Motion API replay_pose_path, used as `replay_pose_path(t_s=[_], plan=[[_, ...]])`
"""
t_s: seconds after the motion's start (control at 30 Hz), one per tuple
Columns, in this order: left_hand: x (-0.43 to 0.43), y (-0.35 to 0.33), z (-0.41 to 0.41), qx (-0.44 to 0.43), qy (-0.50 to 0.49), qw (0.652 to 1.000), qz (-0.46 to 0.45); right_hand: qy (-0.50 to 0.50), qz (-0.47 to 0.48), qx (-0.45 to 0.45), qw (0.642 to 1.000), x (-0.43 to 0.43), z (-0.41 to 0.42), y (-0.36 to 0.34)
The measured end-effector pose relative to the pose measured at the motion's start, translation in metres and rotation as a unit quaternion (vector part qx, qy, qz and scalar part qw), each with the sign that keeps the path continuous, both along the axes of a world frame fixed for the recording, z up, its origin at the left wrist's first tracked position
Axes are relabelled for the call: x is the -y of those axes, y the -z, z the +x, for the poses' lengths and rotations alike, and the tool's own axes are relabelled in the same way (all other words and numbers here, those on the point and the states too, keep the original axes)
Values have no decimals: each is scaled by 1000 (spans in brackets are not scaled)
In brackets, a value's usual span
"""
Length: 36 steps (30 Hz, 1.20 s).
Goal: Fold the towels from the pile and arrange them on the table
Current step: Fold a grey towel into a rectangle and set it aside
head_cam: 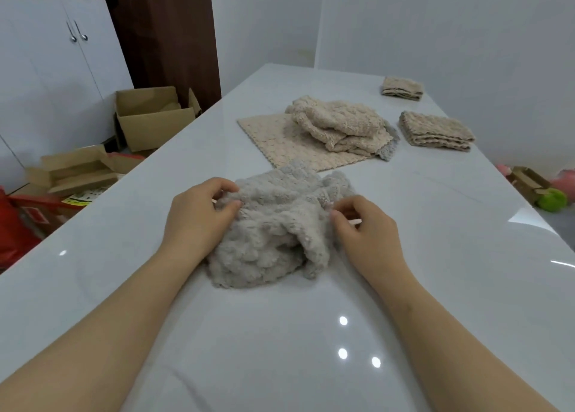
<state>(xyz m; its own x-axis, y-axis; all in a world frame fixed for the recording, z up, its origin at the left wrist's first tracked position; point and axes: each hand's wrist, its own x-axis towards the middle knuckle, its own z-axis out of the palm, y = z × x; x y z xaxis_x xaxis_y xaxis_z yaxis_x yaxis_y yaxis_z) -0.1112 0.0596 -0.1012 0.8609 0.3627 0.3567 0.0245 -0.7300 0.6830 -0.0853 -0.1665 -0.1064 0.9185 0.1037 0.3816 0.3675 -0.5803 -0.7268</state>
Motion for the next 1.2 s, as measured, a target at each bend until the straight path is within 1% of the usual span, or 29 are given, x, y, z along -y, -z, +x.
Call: replay_pose_path(t_s=[0.07,0.13,0.2,0.23,0.3,0.33,0.37,0.4,0.43,0.47,0.57,0.63,0.7,0.73,0.77,0.8,0.83,0.87,0.9,0.93,1.0,1.07,1.1,1.13,1.2], plan=[[-9,-5,2,19,-22,999,28,-17,43,4,999,-3,-4,-1],[-16,-8,2,12,-35,996,80,-66,34,-17,997,-7,-8,-3],[-18,-10,0,-24,-13,986,162,-138,-30,-40,989,-10,-11,-6],[-17,-9,-2,-43,33,984,171,-169,-85,-40,981,-11,-11,-7],[-11,-5,-6,-102,153,975,125,-200,-185,-30,962,-12,-8,-8],[-7,-1,-6,-147,192,961,133,-207,-214,-32,954,-11,-6,-7],[-3,3,-5,-183,198,946,180,-212,-229,-35,949,-11,-4,-7],[0,8,-3,-199,187,934,230,-212,-237,-35,947,-11,-3,-6],[1,10,0,-196,172,932,252,-205,-241,-27,948,-12,-3,-5],[2,9,2,-181,160,939,244,-193,-238,-11,952,-14,-3,-3],[3,5,4,-128,151,966,166,-150,-214,49,964,-20,-4,0],[2,1,-2,-77,148,983,74,-133,-183,60,972,-20,-5,1],[4,-7,-12,-11,173,985,-8,-106,-108,48,987,-14,-4,-3],[5,-11,-15,5,203,979,-28,-86,-59,44,994,-9,-3,-5],[6,-15,-18,-5,242,969,-37,-62,-10,44,997,-5,-1,-8],[8,-14,-18,-41,281,959,1,-38,30,42,998,-2,0,-11],[9,-11,-17,-82,312,944,70,-16,56,38,998,1,2,-13],[10,-5,-13,-109,314,929,164,2,65,35,997,3,4,-14],[10,0,-8,-128,288,920,234,19,59,39,997,4,6,-14],[10,5,-3,-122,259,925,249,34,45,51,997,4,5,-13],[9,9,2,-64,226,949,213,41,32,111,992,1,1,-16],[10,9,5,-12,225,961,162,-31,50,160,985,-5,-9,-21],[10,9,5,-3,209,971,114,-80,37,166,982,-9,-15,-23],[8,8,5,4,179,982,58,-128,-3,162,979,-12,-19,-22],[2,5,5,15,124,990,-65,-188,-141,123,964,-19,-23,-16]])
